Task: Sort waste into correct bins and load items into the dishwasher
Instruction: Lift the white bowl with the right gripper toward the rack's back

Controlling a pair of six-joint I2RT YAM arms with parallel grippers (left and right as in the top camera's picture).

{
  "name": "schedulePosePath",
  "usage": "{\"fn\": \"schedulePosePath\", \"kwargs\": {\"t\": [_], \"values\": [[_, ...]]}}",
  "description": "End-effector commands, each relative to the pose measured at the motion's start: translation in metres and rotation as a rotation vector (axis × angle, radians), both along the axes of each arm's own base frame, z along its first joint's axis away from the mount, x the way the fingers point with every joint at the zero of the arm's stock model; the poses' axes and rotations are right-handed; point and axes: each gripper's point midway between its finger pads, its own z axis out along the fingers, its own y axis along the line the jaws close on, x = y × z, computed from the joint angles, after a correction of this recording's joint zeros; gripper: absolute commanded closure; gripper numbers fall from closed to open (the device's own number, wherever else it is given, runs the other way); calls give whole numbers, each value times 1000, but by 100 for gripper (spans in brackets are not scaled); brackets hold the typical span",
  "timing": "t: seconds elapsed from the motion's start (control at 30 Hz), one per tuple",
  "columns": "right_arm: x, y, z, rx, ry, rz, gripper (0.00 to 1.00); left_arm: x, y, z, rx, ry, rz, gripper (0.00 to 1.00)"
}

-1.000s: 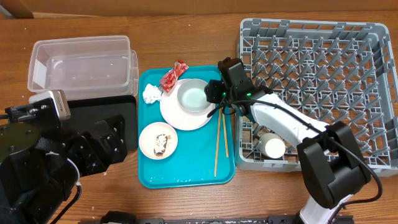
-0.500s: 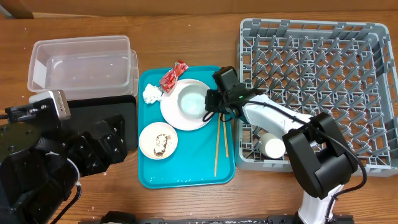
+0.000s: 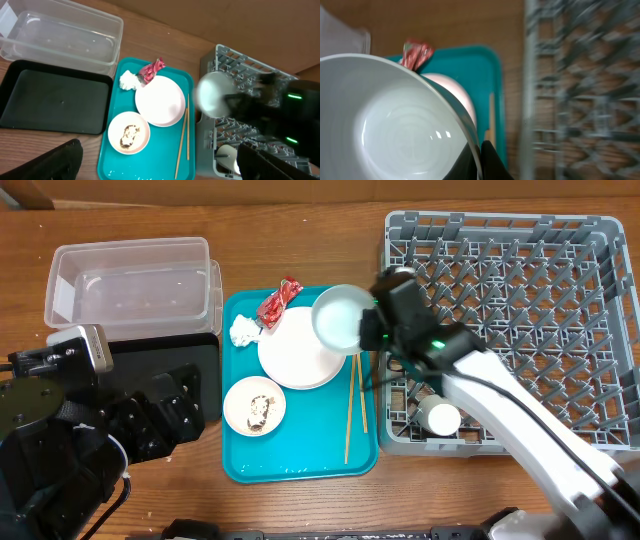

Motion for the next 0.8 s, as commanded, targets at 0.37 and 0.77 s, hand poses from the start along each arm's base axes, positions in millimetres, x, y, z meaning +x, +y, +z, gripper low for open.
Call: {"fn": "schedulePosePath", "kwargs": {"t": [0.37,0.77], "values": [[-20,-258,69,-519,-118,-764,96,0,0,2,5,-9,-4,0],[-17,-351,-13,-765,150,-971,96,0,0,2,5,-9,-4,0]]}}
